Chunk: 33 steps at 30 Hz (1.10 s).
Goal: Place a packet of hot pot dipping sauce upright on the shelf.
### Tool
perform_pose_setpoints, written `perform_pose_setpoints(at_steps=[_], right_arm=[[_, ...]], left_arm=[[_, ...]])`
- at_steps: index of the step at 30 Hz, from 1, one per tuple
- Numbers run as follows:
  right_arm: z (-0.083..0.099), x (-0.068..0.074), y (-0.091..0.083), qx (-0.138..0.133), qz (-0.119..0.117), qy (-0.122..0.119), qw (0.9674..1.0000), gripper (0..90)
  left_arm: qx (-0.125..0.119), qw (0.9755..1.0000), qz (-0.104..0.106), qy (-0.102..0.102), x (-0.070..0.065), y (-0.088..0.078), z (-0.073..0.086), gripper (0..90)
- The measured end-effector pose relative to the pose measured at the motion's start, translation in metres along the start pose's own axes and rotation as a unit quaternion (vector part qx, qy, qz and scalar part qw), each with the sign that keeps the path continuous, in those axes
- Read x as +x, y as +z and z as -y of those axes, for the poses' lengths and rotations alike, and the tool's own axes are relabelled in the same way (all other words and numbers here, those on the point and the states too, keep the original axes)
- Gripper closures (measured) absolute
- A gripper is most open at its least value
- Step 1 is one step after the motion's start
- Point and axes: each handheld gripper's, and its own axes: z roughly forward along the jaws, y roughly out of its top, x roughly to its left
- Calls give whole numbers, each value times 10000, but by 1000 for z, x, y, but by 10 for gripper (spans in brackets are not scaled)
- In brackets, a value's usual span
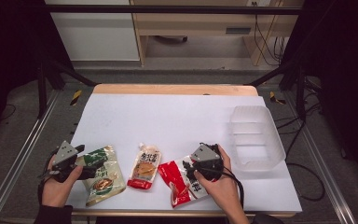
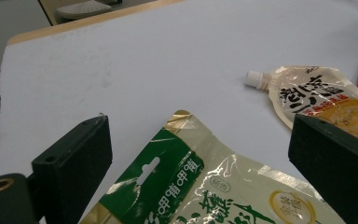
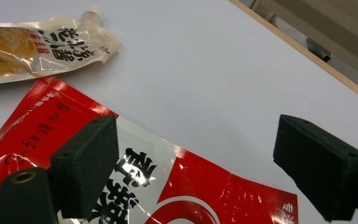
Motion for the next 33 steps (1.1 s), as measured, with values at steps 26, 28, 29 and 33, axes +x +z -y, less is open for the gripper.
perform_pose_setpoints(at_steps=[26, 28, 29, 33], right_arm=[[8, -8, -8, -219, 29, 265, 9994, 134], [10, -8, -6, -230, -95, 350, 9991, 134], [10, -8, -6, -230, -95, 350, 9991, 134], [8, -4, -1, -188, -189, 394, 9989, 133]], left_arm=[[-16, 10000, -35, -61, 55, -15, 19, 108], [204, 9998, 75, 1, 58, -9, 23, 112], [204, 9998, 75, 1, 58, -9, 23, 114], [615, 9980, 163, 25, 59, 2, 28, 133]])
